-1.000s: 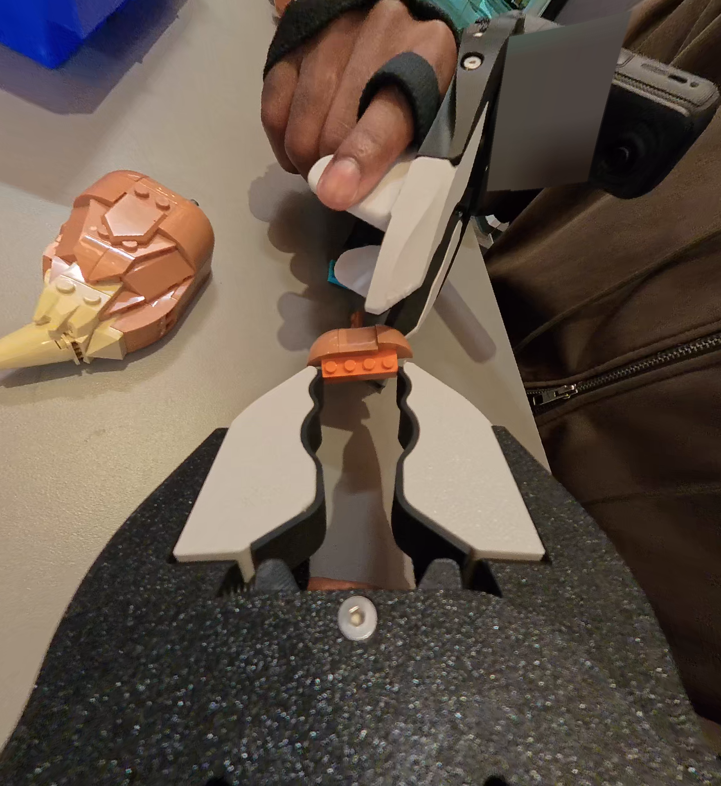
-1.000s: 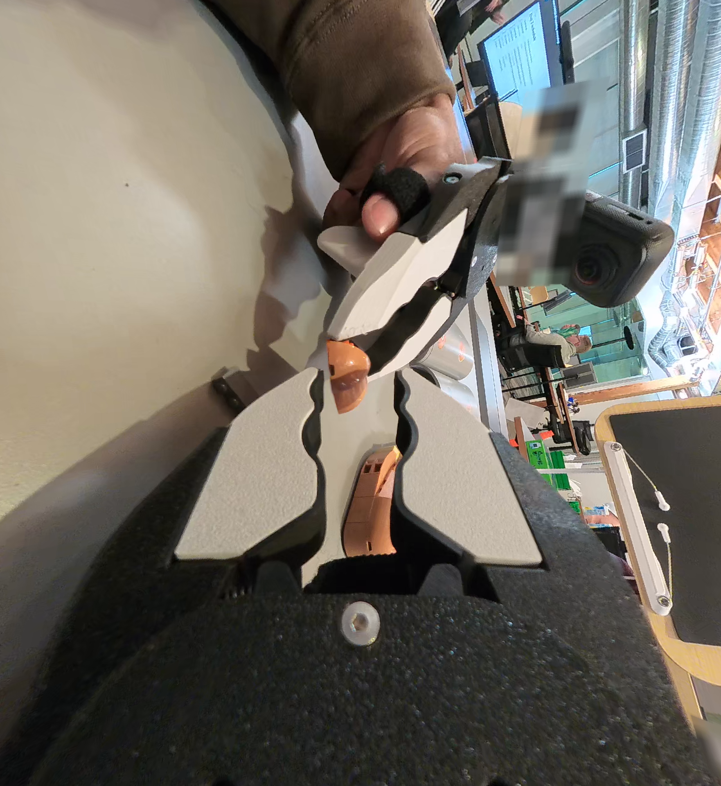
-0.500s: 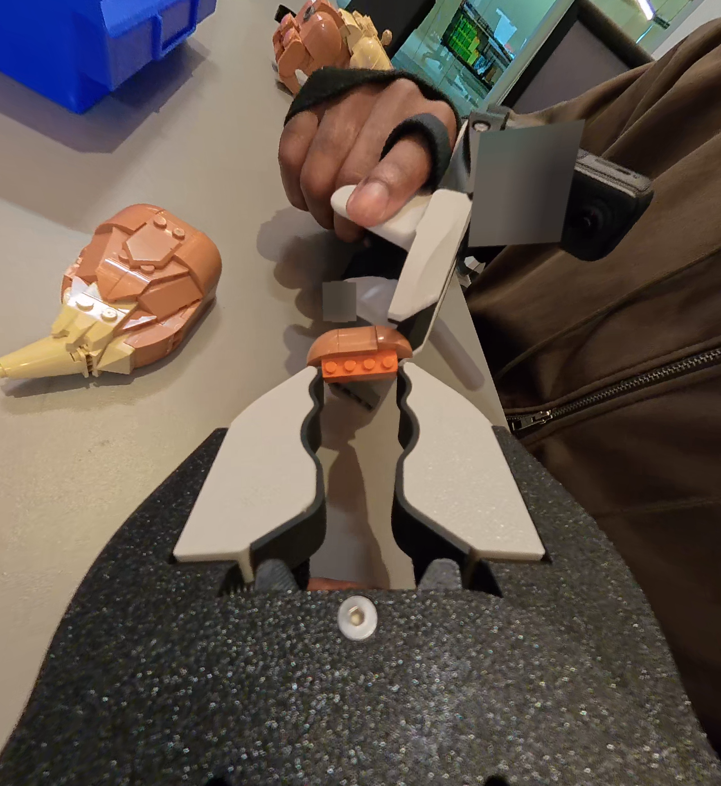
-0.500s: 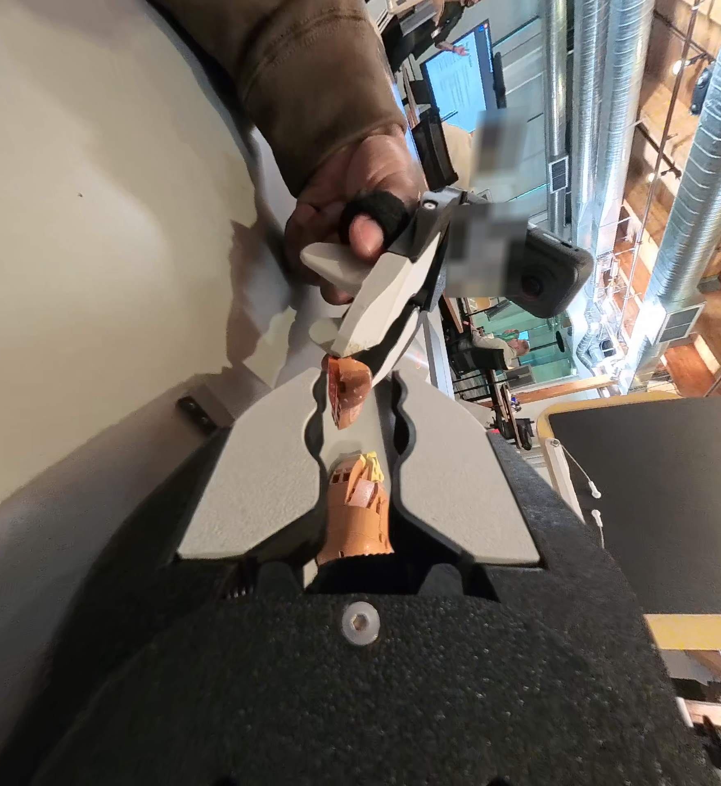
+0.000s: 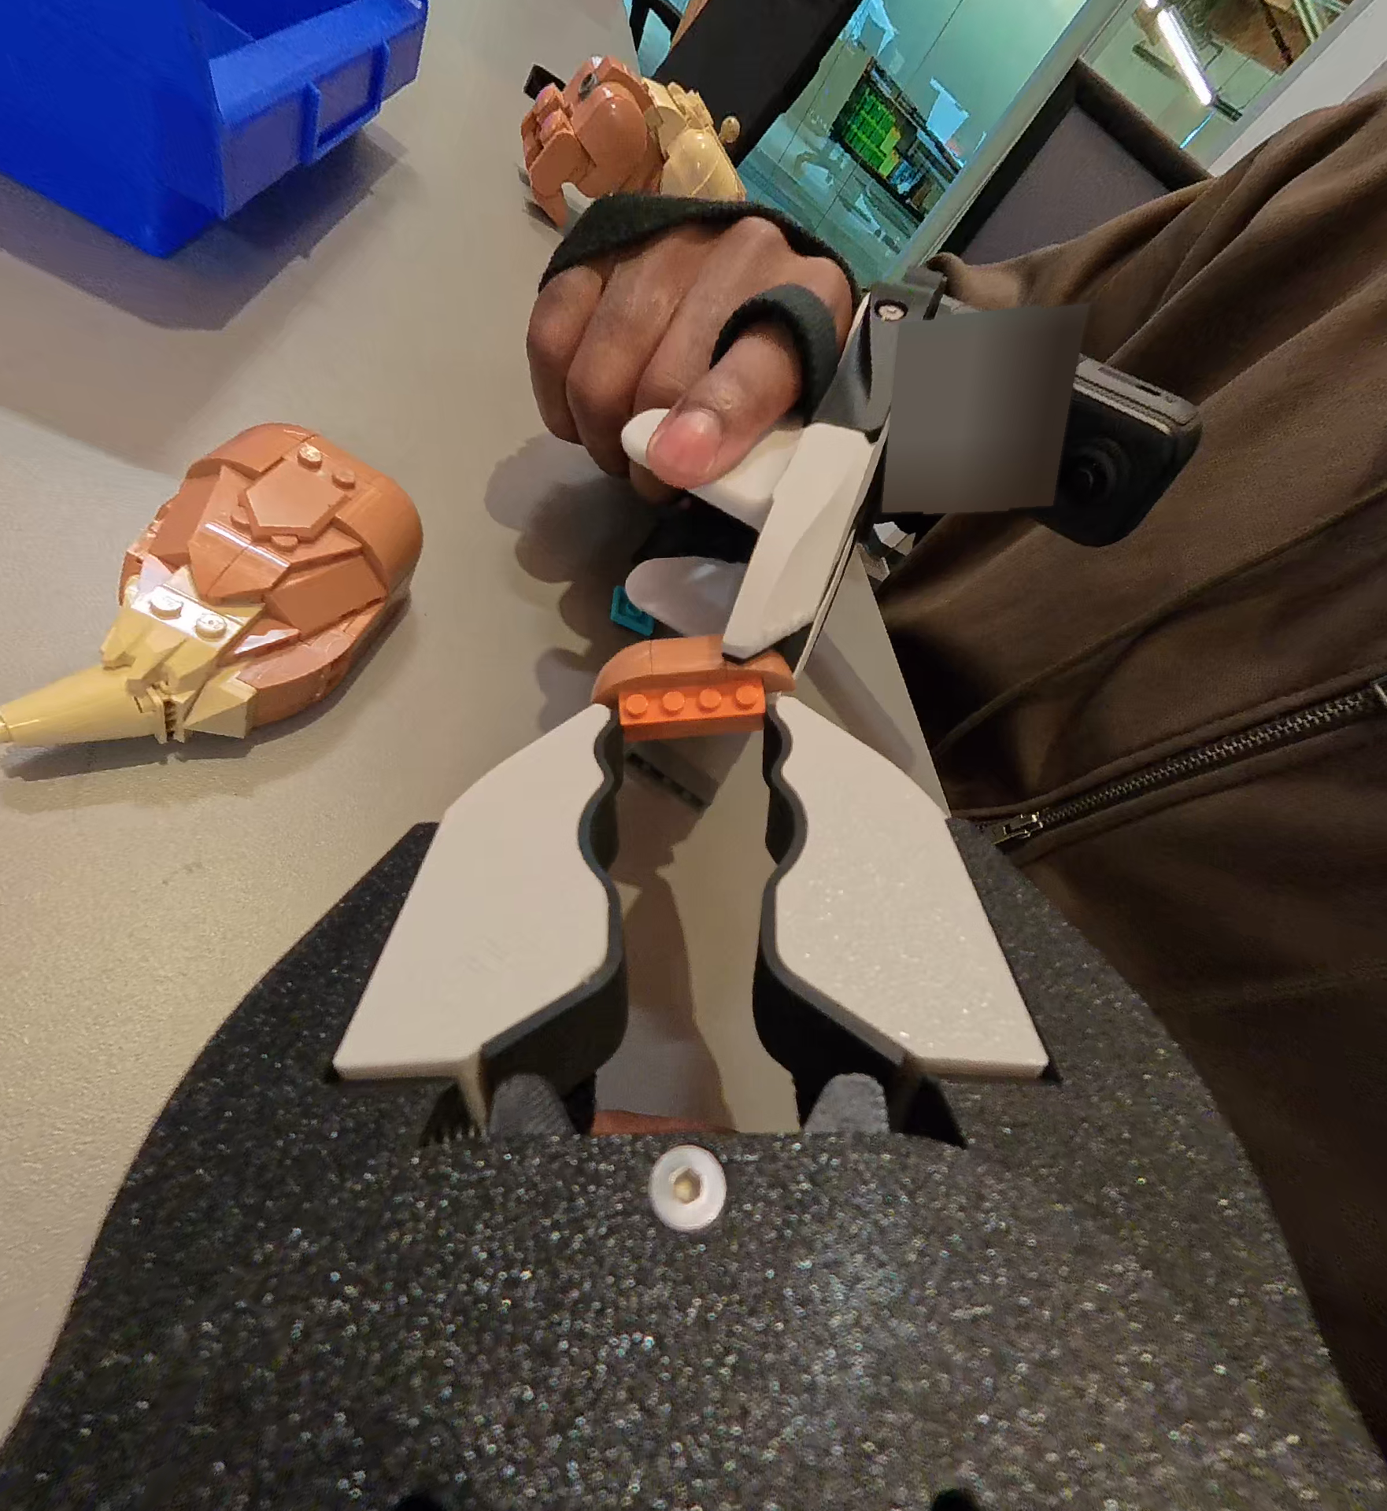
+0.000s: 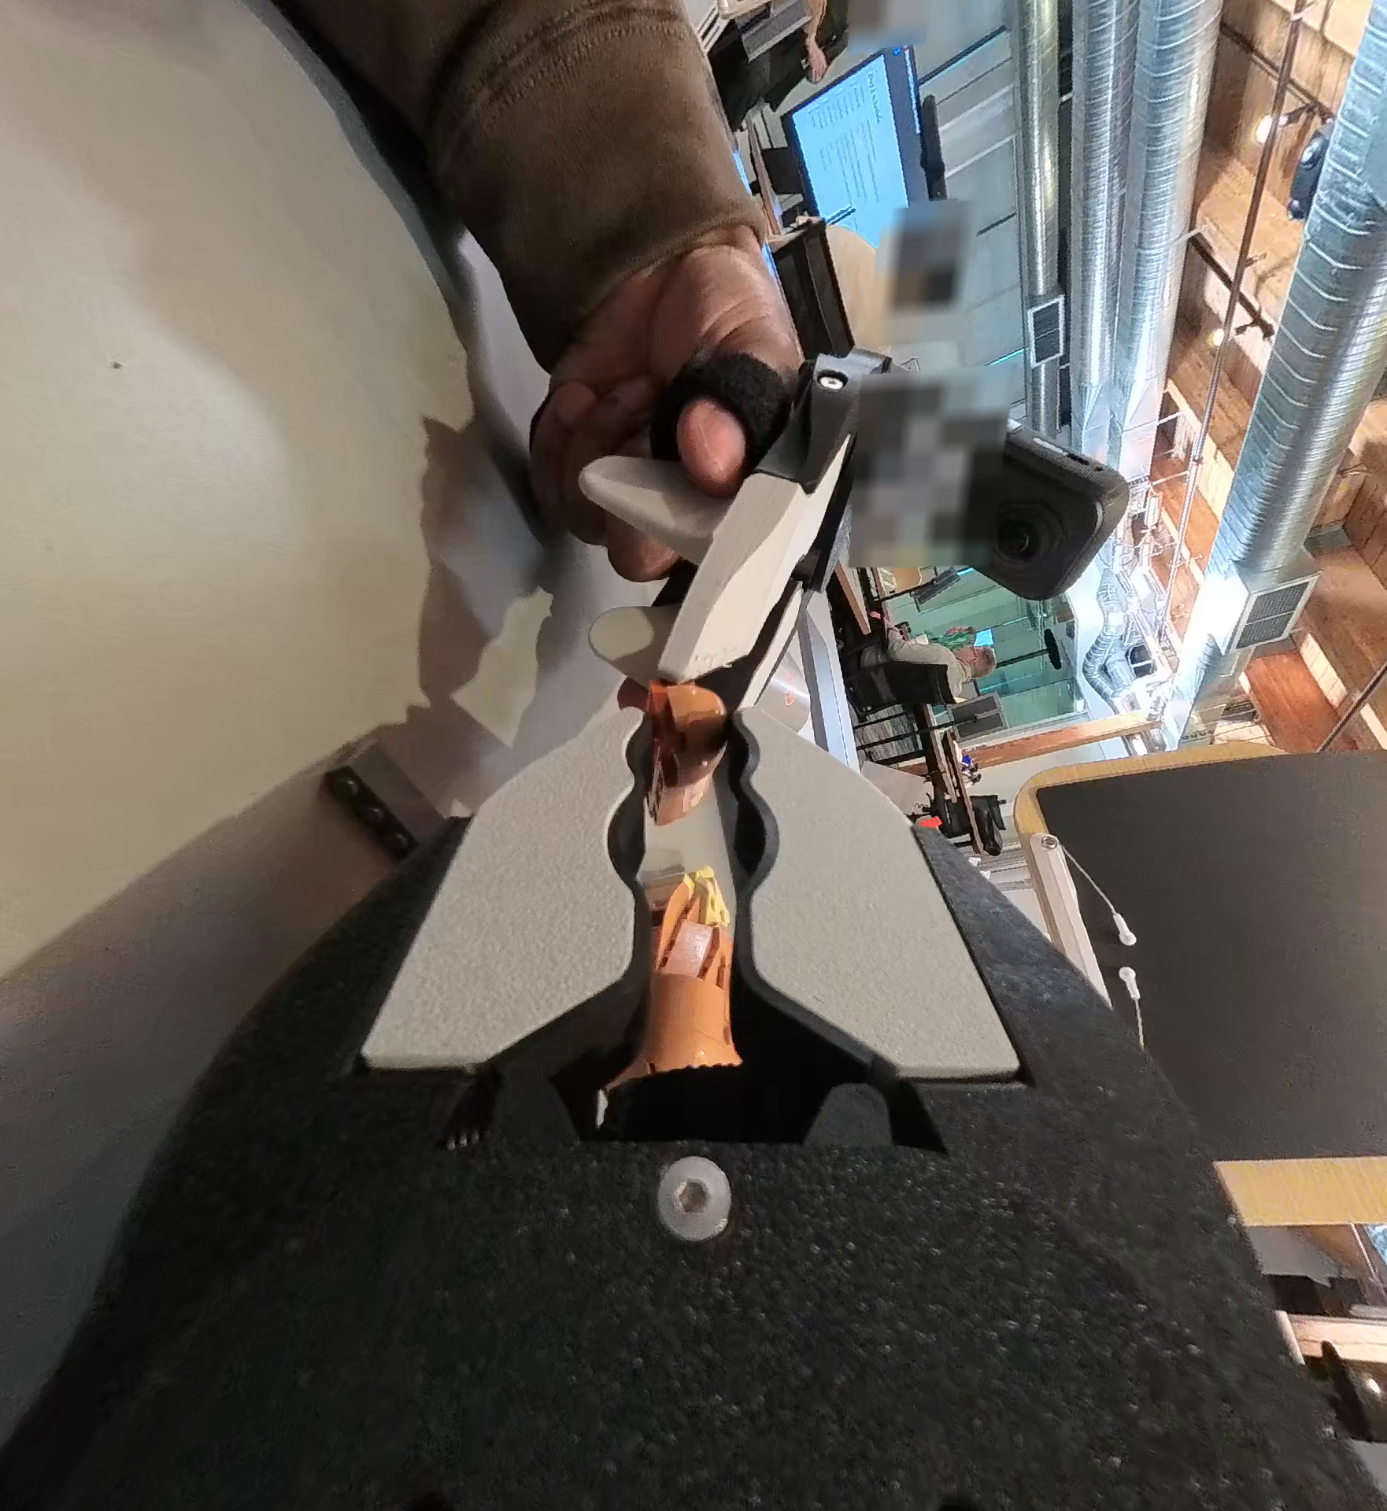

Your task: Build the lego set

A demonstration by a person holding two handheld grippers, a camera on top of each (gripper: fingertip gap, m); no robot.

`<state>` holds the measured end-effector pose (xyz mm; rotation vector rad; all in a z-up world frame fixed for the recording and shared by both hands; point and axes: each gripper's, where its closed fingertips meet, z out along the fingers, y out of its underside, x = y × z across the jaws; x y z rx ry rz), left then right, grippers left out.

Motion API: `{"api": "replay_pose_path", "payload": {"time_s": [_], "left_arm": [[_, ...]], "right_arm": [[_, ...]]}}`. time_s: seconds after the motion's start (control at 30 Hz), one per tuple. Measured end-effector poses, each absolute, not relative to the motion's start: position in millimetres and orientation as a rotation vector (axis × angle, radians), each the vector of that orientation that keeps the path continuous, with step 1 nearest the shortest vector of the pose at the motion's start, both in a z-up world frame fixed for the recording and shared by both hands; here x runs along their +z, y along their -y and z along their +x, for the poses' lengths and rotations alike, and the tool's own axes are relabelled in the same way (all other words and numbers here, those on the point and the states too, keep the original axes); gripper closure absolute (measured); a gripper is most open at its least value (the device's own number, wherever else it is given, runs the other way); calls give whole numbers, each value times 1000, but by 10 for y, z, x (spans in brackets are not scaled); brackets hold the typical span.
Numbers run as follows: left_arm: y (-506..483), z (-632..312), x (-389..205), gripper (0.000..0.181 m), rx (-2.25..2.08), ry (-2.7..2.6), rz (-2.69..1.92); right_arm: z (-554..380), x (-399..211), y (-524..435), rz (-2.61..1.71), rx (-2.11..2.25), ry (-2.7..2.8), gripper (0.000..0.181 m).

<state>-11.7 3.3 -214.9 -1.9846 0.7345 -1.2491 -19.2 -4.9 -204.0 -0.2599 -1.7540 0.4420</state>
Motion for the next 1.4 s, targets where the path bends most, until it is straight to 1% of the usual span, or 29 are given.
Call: {"api": "replay_pose_path", "payload": {"time_s": [1.4], "left_arm": [[-86,-121,-2051,149,-1271,-680,-1903]], "right_arm": [[-196,-1939,-9,-321,466,1725,166]]}}
